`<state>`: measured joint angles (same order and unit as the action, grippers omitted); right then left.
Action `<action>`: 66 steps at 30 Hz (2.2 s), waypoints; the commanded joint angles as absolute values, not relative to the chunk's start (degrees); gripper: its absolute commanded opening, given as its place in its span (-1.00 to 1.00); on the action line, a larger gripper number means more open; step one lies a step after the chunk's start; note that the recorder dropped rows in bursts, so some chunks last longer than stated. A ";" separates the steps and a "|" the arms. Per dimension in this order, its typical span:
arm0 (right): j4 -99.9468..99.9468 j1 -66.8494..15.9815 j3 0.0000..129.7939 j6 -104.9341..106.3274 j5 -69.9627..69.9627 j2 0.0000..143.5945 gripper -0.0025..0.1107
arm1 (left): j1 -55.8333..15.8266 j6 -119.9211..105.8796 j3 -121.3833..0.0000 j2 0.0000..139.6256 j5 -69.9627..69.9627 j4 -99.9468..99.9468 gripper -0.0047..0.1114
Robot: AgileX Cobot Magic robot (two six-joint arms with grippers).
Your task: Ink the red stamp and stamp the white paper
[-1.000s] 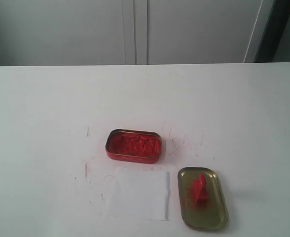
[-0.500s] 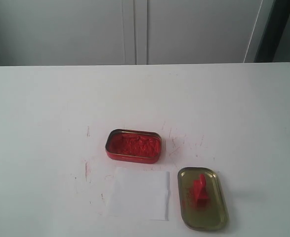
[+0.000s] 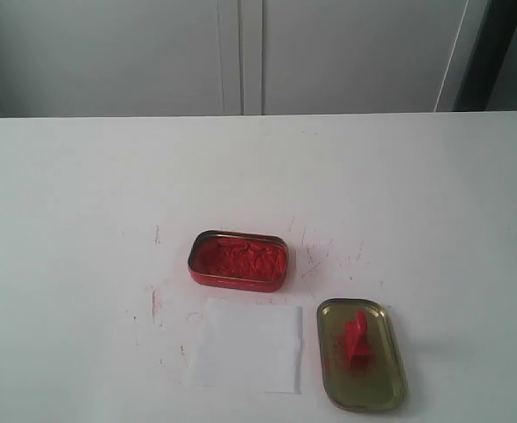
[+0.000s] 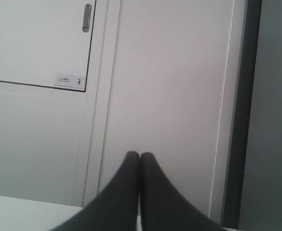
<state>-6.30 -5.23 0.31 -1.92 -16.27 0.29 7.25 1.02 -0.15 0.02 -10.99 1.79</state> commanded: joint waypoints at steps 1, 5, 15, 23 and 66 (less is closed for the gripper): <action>-5.78 -4.95 0.00 -1.33 -16.89 0.00 -0.96 | 7.23 1.25 0.00 0.00 -10.82 1.77 -0.92; -5.22 -4.95 0.00 -1.33 -16.40 0.00 -0.96 | 7.23 1.25 0.00 0.00 -10.82 1.77 -0.92; -4.22 -4.95 8.98 -1.33 -2.15 0.00 -0.96 | 7.23 1.25 0.00 0.00 -10.82 1.77 -0.92; -4.22 -4.95 15.42 -1.33 4.76 6.18 -0.96 | 7.23 1.25 0.00 0.00 -10.82 1.77 -0.92; 0.00 -4.95 33.67 -1.67 37.75 35.42 -0.96 | 7.23 1.25 0.00 0.00 -10.82 1.77 -0.92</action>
<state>0.00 -5.23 33.17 -1.92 37.70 35.41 7.25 1.02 -0.15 0.02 -10.99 1.79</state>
